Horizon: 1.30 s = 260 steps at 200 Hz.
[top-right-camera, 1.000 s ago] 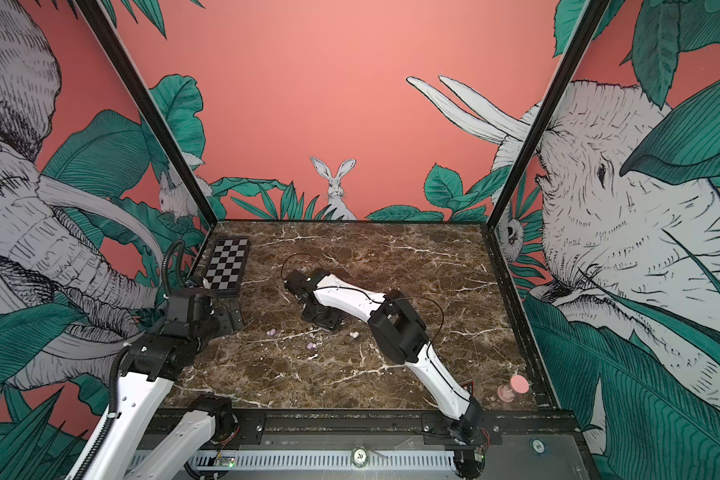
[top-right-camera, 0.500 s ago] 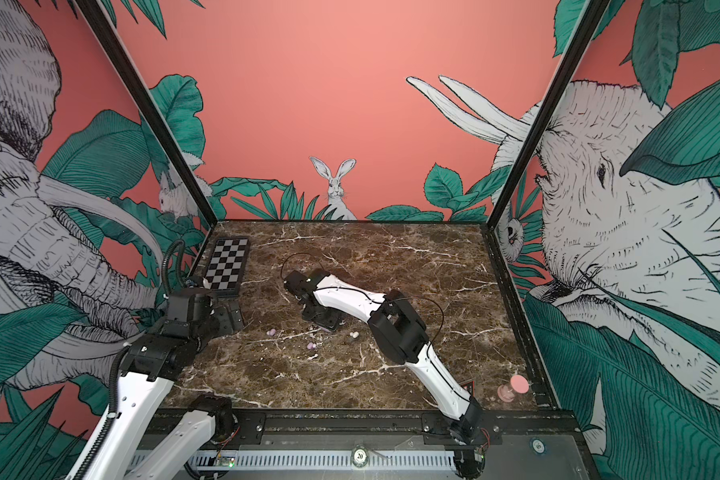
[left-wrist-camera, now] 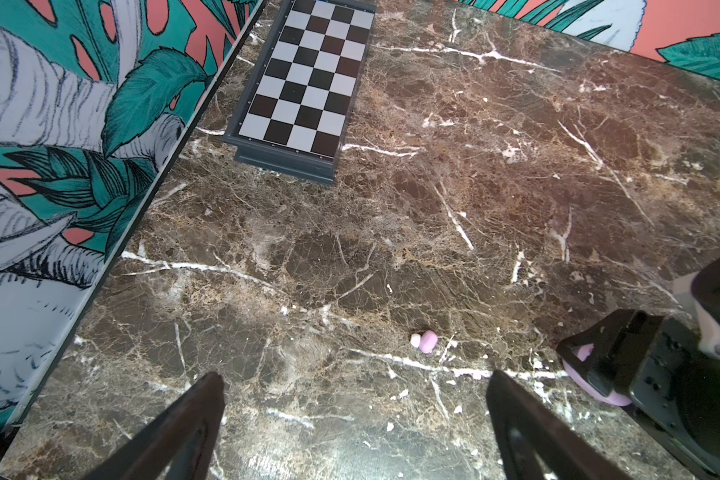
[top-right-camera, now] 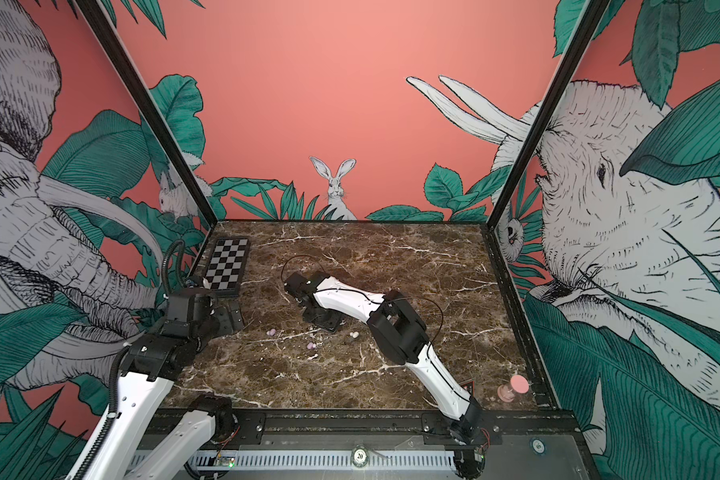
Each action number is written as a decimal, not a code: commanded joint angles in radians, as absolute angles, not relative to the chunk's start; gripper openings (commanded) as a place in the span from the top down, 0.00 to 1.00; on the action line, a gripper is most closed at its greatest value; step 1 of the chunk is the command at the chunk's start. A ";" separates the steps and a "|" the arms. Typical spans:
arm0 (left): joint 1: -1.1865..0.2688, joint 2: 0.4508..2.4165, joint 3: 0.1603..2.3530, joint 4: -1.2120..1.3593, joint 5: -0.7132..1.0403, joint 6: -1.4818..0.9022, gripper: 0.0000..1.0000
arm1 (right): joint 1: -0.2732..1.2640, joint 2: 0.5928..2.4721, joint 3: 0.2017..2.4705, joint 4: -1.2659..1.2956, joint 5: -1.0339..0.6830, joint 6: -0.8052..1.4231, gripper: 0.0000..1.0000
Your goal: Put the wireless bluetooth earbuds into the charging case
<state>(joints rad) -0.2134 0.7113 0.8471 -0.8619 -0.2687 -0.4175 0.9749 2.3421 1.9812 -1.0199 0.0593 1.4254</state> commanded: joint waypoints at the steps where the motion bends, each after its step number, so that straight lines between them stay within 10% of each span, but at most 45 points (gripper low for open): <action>1: -0.216 0.706 0.841 -0.861 -0.265 -0.416 0.01 | 0.982 2.282 1.978 -1.030 0.084 1.423 0.32; 260: -0.216 0.712 0.840 -0.862 -0.261 -0.415 0.01 | 0.980 2.310 1.985 -1.025 0.047 1.407 0.34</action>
